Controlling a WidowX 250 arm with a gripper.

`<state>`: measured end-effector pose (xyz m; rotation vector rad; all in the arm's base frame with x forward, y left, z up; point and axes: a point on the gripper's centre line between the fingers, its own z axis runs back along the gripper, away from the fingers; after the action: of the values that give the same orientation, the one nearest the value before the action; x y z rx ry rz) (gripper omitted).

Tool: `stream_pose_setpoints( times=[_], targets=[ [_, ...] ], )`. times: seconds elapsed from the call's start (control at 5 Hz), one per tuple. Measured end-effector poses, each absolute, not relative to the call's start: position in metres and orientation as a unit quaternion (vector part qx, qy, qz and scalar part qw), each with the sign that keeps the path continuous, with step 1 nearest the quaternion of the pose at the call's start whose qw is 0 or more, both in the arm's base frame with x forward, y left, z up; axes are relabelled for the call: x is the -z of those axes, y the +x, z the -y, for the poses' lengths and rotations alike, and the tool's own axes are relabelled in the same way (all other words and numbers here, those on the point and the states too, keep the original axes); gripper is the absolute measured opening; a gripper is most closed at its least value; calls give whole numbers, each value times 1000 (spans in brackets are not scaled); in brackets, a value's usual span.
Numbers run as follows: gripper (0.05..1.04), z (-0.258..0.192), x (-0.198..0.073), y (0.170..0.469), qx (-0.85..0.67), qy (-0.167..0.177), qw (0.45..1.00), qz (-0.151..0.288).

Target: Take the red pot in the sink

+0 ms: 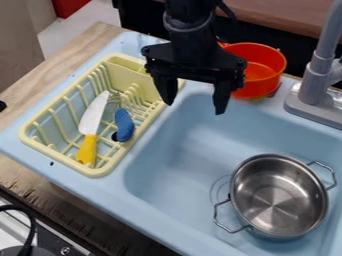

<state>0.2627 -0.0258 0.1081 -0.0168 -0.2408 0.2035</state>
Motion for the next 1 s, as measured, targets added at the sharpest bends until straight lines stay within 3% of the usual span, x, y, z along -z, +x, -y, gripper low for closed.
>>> stream_pose_setpoints(
  times=[0.2, 0.4, 0.8, 1.0],
  targets=[
    [998, 27, -102, 259, -104, -10, 989, 107],
    [998, 24, -107, 263, -142, -38, 984, 105],
    [998, 17, -131, 282, -222, -73, 967, 105],
    [998, 16, -133, 297, -279, -62, 953, 105]
  ],
)
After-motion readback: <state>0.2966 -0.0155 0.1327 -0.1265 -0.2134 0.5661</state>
